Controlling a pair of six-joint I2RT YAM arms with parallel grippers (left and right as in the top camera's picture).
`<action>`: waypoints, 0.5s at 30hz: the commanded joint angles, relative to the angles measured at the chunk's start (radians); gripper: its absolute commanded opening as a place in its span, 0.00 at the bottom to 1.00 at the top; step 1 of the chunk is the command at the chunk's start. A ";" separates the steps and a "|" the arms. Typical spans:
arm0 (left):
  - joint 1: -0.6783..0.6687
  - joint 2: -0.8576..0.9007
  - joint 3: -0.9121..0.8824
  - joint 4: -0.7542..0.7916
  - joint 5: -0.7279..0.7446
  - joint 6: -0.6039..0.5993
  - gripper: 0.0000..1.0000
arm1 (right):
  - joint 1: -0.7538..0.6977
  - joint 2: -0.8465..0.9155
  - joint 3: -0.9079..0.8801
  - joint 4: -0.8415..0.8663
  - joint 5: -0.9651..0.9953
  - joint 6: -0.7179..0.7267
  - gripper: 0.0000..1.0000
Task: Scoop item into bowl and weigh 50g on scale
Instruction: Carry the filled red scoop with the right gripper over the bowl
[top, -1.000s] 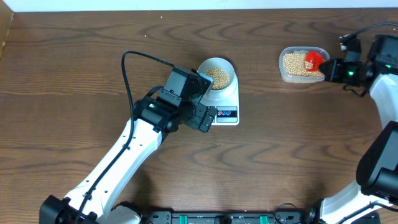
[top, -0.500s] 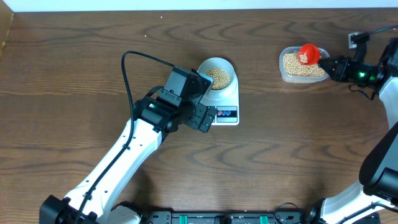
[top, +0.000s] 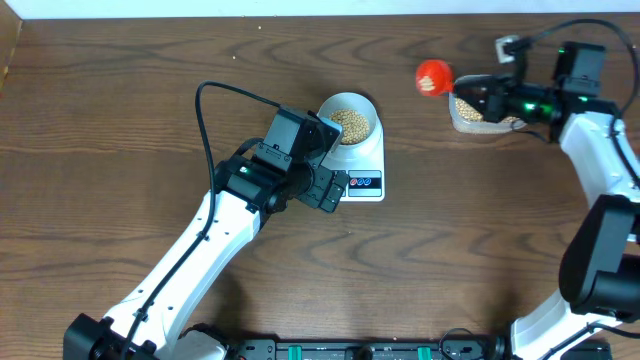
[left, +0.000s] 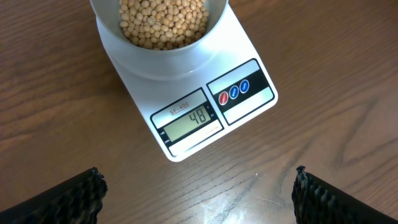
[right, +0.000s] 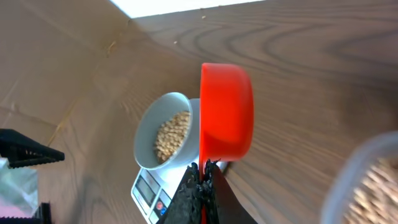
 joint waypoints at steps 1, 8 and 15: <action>0.005 -0.009 0.001 0.000 0.009 0.007 0.98 | 0.068 0.001 0.000 0.029 0.003 0.019 0.01; 0.005 -0.009 0.001 0.000 0.009 0.006 0.98 | 0.193 0.000 0.001 0.039 0.079 0.018 0.01; 0.005 -0.009 0.001 0.000 0.009 0.007 0.98 | 0.261 -0.001 0.001 0.051 0.145 0.017 0.01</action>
